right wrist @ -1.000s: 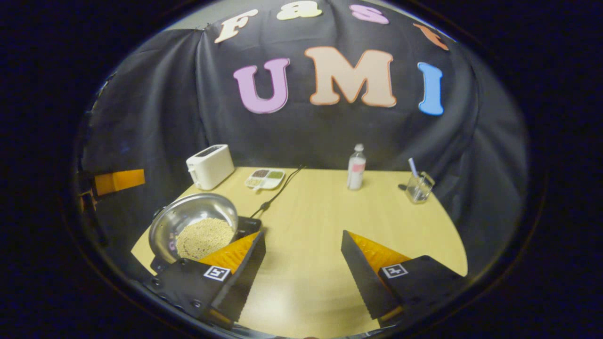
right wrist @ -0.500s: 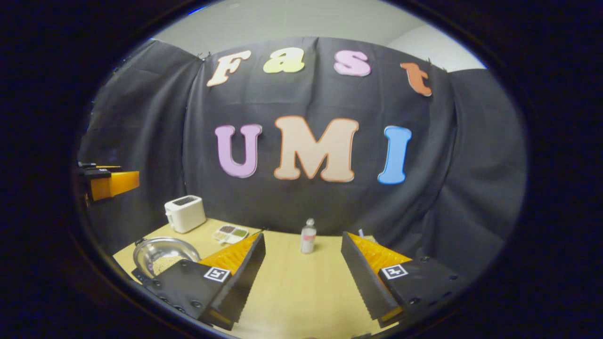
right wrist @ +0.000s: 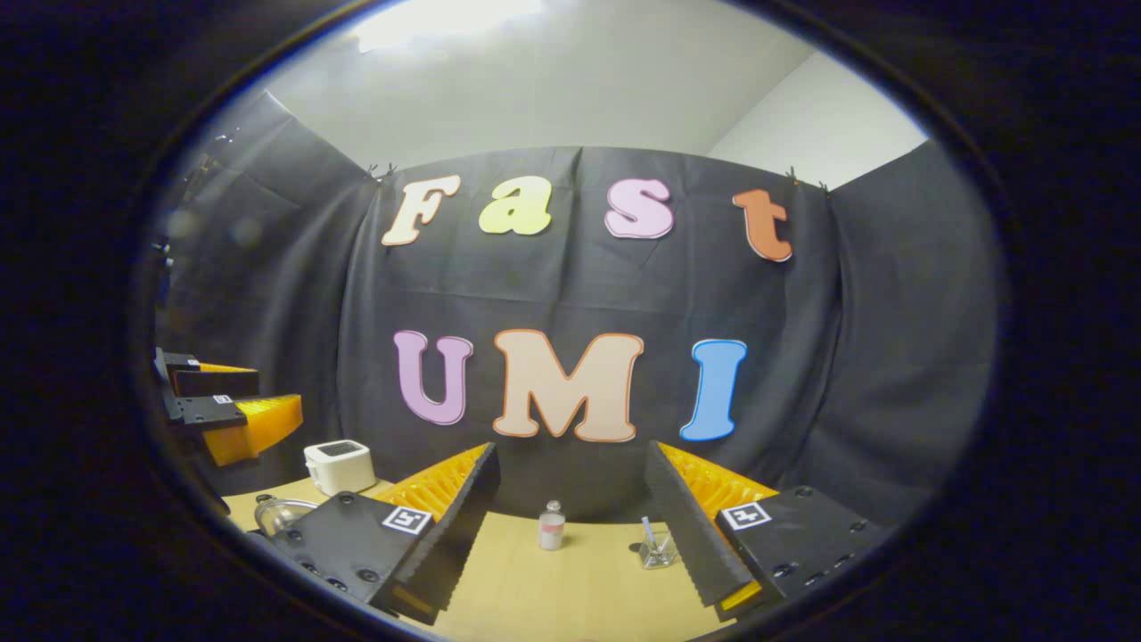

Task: First push the handle of the pot to place it horizontally, then grasp the pot with both hands and set it on the induction cooktop.

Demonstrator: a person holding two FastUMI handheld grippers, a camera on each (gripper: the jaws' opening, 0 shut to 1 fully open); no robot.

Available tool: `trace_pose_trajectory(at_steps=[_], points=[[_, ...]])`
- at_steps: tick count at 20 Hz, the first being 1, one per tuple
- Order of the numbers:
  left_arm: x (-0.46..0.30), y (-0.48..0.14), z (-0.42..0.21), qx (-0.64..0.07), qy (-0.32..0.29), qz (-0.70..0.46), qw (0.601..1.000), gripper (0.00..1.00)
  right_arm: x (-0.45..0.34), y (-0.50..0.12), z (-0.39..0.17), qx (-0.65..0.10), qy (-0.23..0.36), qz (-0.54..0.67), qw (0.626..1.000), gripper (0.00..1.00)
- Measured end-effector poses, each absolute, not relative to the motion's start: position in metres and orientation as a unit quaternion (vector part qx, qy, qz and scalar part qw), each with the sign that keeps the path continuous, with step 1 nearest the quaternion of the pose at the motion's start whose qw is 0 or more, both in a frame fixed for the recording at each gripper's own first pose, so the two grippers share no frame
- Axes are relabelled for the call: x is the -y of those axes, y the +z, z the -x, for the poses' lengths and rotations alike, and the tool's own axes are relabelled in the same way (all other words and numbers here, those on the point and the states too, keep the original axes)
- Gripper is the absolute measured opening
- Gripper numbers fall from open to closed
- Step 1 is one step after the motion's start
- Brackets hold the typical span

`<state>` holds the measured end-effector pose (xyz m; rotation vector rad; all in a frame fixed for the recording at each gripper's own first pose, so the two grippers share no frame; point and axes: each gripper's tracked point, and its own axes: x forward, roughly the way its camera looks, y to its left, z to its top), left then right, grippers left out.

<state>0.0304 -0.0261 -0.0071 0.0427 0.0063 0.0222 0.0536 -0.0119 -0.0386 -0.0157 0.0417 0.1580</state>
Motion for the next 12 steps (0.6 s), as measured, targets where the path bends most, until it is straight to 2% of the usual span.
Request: trace_pose_trajectory(at_steps=[3,5,6,8,9,11,12], points=[[0.048,-0.006,-0.031,-0.001,0.003,-0.026,1.0,1.0,0.031,-0.041,-0.054,-0.019,0.074,0.005,0.997,0.96],[0.059,-0.003,-0.033,0.004,0.003,-0.022,1.0,0.97,0.044,-0.04,-0.057,-0.019,0.072,-0.008,0.997,0.97],[0.065,-0.002,-0.033,0.005,0.002,-0.022,1.0,1.0,0.053,-0.038,-0.06,-0.017,0.069,-0.011,0.997,0.97],[0.073,-0.002,-0.035,0.005,0.004,-0.025,1.0,1.0,0.067,-0.037,-0.063,-0.014,0.063,-0.013,0.998,0.96],[0.078,-0.002,-0.036,0.005,0.006,-0.025,1.0,0.97,0.073,-0.037,-0.065,-0.012,0.062,-0.012,0.998,0.96],[0.087,-0.001,-0.038,0.007,0.008,-0.021,1.0,1.0,0.086,-0.038,-0.068,-0.01,0.059,-0.008,0.998,0.96],[0.091,-0.001,-0.039,0.007,0.009,-0.019,1.0,0.97,0.091,-0.036,-0.068,-0.007,0.06,-0.008,0.998,0.96]])
